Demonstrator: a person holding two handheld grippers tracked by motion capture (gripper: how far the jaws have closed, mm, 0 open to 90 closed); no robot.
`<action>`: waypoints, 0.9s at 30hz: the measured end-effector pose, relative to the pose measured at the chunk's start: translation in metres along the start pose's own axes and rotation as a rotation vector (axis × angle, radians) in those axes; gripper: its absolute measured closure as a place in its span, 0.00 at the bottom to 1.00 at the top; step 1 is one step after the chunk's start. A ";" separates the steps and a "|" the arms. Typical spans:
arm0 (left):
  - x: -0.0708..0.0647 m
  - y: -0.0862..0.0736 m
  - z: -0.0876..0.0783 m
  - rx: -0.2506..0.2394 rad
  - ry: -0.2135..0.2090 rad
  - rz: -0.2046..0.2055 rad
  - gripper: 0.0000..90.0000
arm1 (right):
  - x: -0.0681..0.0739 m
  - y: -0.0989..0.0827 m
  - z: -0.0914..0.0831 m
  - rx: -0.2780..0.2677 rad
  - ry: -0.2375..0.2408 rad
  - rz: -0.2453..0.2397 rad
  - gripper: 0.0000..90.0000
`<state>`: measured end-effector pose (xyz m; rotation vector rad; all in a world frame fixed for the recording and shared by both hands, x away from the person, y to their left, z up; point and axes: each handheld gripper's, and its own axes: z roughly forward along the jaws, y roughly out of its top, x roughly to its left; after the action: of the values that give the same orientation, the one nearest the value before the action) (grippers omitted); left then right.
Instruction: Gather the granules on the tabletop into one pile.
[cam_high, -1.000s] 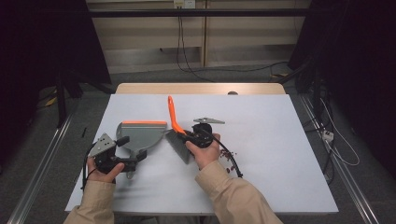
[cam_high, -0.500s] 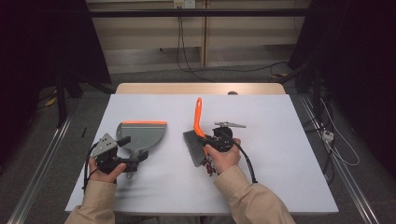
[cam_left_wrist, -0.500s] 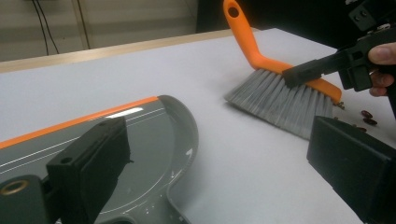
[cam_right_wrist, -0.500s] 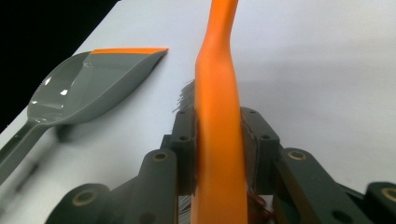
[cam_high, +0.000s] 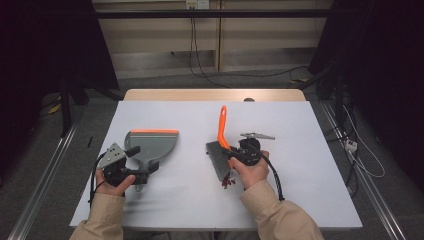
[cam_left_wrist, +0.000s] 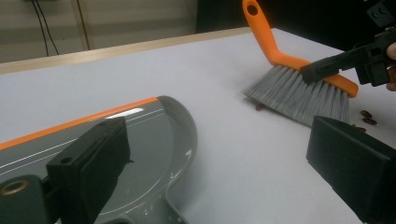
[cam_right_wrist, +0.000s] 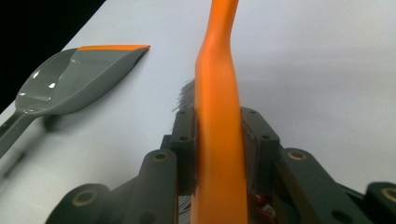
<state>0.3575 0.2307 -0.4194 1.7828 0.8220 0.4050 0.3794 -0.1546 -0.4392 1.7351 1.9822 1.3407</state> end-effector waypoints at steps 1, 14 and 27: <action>0.000 0.000 0.000 0.000 0.000 0.001 0.06 | -0.001 0.000 -0.001 0.000 0.000 0.003 0.78; 0.000 0.000 0.002 0.002 -0.004 0.001 0.07 | -0.002 0.008 -0.003 -0.029 0.061 0.038 0.79; 0.003 0.000 0.001 0.000 -0.001 -0.006 0.06 | -0.007 0.052 -0.012 -0.134 0.154 -0.193 0.79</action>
<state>0.3600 0.2316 -0.4205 1.7803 0.8259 0.4001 0.4103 -0.1711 -0.3982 1.3816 2.0253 1.5399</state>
